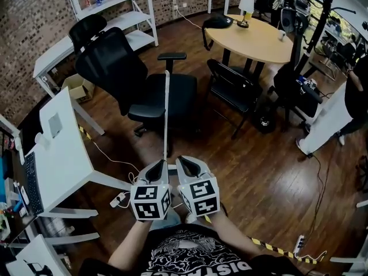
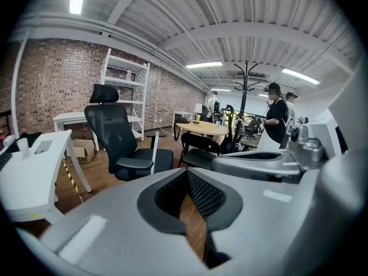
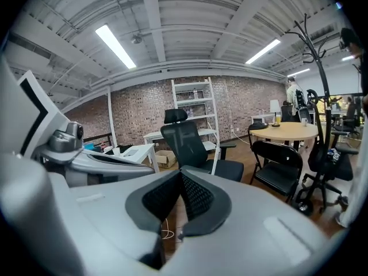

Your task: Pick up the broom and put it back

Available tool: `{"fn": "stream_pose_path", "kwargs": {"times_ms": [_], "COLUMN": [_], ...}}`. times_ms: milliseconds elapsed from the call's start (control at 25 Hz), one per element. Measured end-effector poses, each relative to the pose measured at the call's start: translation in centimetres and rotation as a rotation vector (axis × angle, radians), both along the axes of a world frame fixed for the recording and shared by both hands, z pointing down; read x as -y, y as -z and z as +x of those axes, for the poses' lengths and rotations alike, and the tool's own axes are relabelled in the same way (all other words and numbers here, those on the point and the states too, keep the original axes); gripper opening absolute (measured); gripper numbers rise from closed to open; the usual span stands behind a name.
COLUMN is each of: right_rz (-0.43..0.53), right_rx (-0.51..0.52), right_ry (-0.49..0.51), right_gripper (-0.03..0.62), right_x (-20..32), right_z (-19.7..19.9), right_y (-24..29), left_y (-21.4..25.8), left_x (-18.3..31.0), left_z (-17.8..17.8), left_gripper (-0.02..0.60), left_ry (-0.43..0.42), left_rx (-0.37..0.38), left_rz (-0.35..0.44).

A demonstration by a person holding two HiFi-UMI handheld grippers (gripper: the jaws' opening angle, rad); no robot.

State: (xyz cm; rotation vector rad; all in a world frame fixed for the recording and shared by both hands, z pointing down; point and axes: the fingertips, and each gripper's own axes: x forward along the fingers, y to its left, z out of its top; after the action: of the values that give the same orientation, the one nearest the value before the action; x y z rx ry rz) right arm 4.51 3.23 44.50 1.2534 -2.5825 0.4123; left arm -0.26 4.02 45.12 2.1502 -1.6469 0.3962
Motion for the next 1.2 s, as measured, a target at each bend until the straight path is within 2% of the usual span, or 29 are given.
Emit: {"fn": "stream_pose_path", "kwargs": {"times_ms": [360,720,880,1200], "right_rz": [0.018,0.039,0.020,-0.001], "right_rx": [-0.015,-0.031,-0.050,-0.059], "right_ry": [0.025,0.030,0.021,-0.020], "right_gripper": [0.000,0.000,0.000,0.005], "right_x": [4.2,12.1,15.6,22.1], "right_z": [-1.1,-4.7,-6.3,-9.7], "right_y": [-0.6,-0.6,-1.1,-1.8], "left_y": [-0.8,-1.2,-1.5,-1.4], "left_x": [4.2,12.2,15.6,22.1], "left_z": [-0.4,-3.7,-5.5,-8.8], "left_gripper": [0.006,0.006,0.006,0.006], "left_ry": [0.019,0.026,0.022,-0.022], "left_rx": [-0.021,-0.043,-0.055,-0.068], "left_rz": [0.014,0.023,0.016,0.010]}}
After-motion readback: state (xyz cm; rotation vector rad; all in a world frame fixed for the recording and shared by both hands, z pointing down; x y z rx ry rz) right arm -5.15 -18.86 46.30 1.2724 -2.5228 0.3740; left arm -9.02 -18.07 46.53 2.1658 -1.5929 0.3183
